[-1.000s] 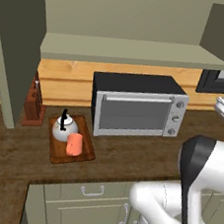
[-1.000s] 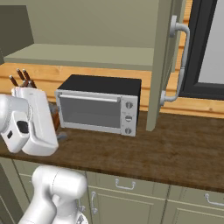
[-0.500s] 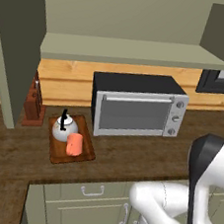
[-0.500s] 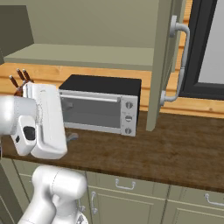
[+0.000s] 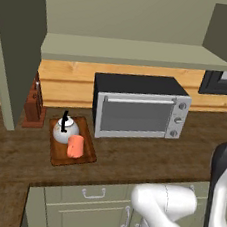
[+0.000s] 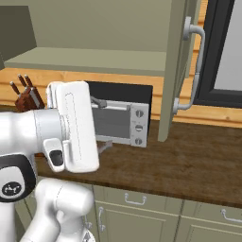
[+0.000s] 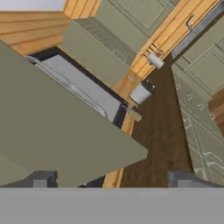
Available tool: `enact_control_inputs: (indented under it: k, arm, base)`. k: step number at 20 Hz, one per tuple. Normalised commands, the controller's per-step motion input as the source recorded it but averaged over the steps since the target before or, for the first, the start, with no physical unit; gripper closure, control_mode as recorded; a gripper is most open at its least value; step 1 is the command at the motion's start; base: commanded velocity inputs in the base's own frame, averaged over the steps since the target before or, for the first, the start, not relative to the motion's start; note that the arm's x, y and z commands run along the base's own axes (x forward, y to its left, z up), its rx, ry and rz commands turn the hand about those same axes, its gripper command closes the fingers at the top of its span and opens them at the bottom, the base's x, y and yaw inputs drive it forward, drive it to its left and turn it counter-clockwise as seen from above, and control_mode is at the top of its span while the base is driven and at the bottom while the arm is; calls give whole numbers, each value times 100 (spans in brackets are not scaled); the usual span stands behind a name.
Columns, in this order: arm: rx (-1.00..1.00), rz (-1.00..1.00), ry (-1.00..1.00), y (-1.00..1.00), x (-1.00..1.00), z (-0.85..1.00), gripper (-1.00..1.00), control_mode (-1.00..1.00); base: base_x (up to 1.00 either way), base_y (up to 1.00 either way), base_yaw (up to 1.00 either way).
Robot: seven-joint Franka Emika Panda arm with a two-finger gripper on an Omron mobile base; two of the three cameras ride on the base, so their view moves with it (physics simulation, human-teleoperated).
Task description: Pick the kettle from the counter and place it on the tray. Then pick the mug from the cabinet and place it on the tray. Then close the cabinet doors.
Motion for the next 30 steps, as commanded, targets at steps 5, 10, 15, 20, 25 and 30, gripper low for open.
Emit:
enact_control_inputs:
  k: [5, 10, 15, 20, 25, 30]
  arm:
    - [0, -14, -26, -68, -13, 26, -100, -100]
    - [6, -17, -27, -62, -32, 40, -100, -100]
    - [2, -21, -33, -61, -15, 26, -100, -100]
    - [0, -11, -21, -59, 6, 12, -100, -100]
    - [7, -2, -4, -45, 22, 13, -100, -100]
    - [0, 0, 1, -10, 30, 1, -100, -100]
  base:
    - [0, 0, 0]
    - [0, 0, 0]
    - [0, 0, 0]
    - [0, 0, 0]
    - [0, 0, 0]
    - [0, 0, 0]
